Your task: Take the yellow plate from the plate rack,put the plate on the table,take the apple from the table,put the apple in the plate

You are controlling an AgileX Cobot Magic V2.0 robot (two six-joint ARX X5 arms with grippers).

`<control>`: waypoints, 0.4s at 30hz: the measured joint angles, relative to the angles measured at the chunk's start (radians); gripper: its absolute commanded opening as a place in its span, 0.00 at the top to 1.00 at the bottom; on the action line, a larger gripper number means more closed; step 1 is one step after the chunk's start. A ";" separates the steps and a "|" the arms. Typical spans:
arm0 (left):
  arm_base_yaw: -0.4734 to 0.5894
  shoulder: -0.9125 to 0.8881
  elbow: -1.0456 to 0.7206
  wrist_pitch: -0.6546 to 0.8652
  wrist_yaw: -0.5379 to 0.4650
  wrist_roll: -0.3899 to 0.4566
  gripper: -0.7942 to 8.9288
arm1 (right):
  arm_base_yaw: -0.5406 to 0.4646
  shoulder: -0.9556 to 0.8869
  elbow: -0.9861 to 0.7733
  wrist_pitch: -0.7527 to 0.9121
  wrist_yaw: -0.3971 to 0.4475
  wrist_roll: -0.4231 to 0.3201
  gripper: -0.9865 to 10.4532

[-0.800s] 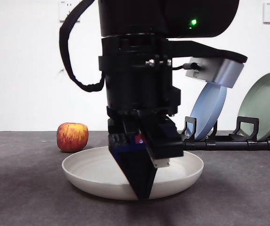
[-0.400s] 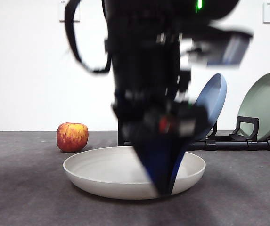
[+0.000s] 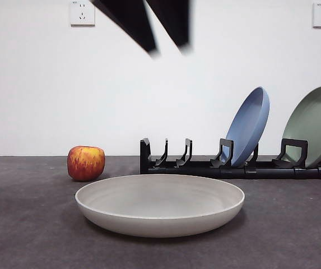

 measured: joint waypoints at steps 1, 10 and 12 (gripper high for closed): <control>0.017 -0.045 0.000 -0.011 0.000 -0.018 0.60 | 0.000 0.003 0.000 0.000 0.000 0.000 0.39; 0.128 -0.437 0.000 -0.105 -0.006 -0.134 0.93 | 0.000 0.055 0.000 0.014 0.000 0.000 0.39; 0.131 -0.542 0.000 -0.105 -0.006 -0.171 0.93 | 0.010 0.082 0.000 0.042 0.002 0.000 0.39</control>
